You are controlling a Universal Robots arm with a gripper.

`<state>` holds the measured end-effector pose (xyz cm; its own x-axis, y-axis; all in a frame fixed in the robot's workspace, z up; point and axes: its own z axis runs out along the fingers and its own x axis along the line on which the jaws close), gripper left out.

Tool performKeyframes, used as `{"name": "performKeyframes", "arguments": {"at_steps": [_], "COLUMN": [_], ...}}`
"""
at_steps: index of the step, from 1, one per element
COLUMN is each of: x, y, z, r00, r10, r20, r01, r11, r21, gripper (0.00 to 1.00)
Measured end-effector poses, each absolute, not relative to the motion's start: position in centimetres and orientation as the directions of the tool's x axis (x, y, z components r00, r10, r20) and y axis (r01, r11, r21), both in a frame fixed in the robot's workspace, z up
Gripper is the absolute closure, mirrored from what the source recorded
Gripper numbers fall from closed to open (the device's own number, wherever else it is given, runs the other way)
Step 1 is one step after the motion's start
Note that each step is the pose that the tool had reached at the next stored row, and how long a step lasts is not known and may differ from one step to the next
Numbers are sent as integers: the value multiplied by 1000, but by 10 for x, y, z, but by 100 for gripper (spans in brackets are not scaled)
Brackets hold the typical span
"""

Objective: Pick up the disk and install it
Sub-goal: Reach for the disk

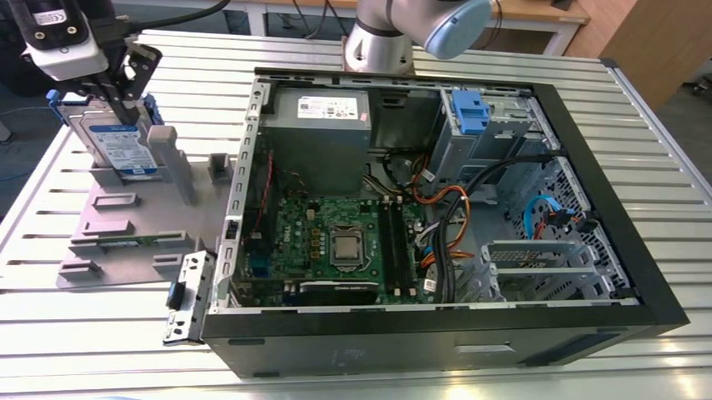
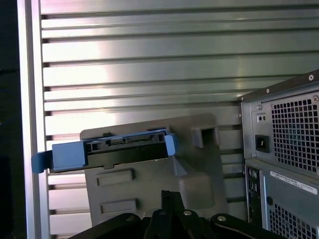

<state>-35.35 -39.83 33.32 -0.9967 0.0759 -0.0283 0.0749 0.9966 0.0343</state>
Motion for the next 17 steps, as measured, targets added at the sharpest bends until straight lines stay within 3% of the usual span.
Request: {"name": "performKeyframes", "arguments": {"at_steps": [17], "x": [-363], "y": [-398], "z": [333], "r00": [-997], "r10": [76], "r20": [-28], "r01": [75], "r11": [997], "r21": [34], "gripper": [89]}}
